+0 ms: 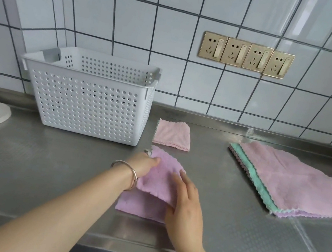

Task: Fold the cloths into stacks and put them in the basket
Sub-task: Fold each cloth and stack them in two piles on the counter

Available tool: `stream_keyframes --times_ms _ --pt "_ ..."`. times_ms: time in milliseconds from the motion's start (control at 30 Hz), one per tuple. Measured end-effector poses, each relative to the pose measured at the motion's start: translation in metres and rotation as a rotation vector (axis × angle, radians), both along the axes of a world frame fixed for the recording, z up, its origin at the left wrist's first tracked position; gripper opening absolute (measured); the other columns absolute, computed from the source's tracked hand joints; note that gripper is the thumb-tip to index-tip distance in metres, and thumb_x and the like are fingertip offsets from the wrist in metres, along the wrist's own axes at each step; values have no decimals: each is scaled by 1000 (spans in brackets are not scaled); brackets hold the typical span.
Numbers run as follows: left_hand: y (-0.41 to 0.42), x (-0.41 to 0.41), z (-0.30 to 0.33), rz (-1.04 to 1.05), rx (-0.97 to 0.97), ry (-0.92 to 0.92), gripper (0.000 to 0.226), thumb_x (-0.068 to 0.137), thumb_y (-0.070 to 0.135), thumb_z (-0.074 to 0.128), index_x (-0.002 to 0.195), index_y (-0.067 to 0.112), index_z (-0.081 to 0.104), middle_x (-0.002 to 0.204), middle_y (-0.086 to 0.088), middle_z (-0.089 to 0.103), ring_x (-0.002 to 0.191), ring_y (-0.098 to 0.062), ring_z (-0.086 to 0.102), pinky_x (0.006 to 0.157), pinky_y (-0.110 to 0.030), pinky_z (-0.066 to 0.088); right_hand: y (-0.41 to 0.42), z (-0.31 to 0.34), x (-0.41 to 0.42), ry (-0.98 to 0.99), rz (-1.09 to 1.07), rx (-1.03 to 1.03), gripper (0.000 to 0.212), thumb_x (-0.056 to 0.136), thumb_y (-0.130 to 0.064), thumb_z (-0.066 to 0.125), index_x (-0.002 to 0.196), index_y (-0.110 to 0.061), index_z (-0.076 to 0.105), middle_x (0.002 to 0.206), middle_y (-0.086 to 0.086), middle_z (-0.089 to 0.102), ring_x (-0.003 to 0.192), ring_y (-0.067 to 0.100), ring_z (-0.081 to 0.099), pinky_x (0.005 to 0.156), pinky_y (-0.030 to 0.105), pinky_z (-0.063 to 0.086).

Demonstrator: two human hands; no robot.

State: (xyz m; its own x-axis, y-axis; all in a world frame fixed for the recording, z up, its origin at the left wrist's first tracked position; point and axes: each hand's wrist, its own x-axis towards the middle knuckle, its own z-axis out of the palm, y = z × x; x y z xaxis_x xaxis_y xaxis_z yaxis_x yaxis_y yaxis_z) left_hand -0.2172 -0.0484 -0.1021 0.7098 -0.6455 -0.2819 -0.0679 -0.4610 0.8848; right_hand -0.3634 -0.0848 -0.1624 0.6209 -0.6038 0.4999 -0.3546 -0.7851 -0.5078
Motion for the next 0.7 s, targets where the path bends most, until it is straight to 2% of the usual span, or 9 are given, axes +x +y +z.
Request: stream_keyframes --times_ms 100,200,267,333,367,433,533,600,700 --pt "17 13 -10 10 62 -81 38 94 27 50 125 6 54 118 -12 58 103 -24 54 78 -22 35 5 -3 1 195 27 101 71 79 6 46 143 -21 34 155 -6 20 141 12 24 106 22 33" --pt "29 20 -24 -4 134 -163 39 90 24 57 125 8 55 127 -14 60 115 -29 56 91 -30 44 11 -7 5 255 65 87 69 84 6 40 145 -25 30 157 -9 14 144 9 14 107 21 31" --pt "33 25 -34 14 176 -217 50 85 24 61 132 12 47 129 -13 58 118 -30 54 99 -35 43 12 -9 7 302 70 83 70 85 6 35 147 -25 25 158 -9 9 145 7 8 108 22 30" --pt "37 28 -41 81 149 -215 63 83 23 62 139 18 36 124 -11 61 113 -29 56 96 -32 42 11 -11 7 315 56 108 69 86 6 32 148 -22 21 158 -9 5 145 6 5 110 19 26" --pt "38 29 -43 118 119 -210 61 82 21 63 138 20 37 118 -10 63 109 -28 58 93 -31 42 11 -12 6 310 46 127 68 87 5 32 148 -22 20 158 -9 5 145 6 4 110 18 25" --pt "37 28 -44 160 103 -234 43 82 19 63 123 19 50 109 -9 66 103 -27 60 88 -27 43 11 -14 5 303 29 158 69 86 7 32 149 -20 20 158 -8 6 145 6 5 109 12 17" --pt "36 25 -41 114 171 -325 6 84 23 59 88 20 62 90 -9 64 90 -28 60 75 -24 41 9 -17 3 294 2 181 71 84 9 31 149 -17 19 158 -6 8 145 7 7 105 7 7" --pt "37 26 -40 101 171 -328 12 84 28 59 80 19 65 82 -10 63 76 -26 56 72 -26 44 8 -18 2 290 -4 185 71 84 9 32 149 -15 19 158 -5 8 145 8 7 108 9 10" --pt "35 25 -36 111 160 -303 13 84 32 61 78 20 64 83 -8 66 78 -26 59 73 -25 43 8 -18 1 286 6 178 70 84 8 31 149 -15 18 158 -4 7 145 9 6 112 14 12"
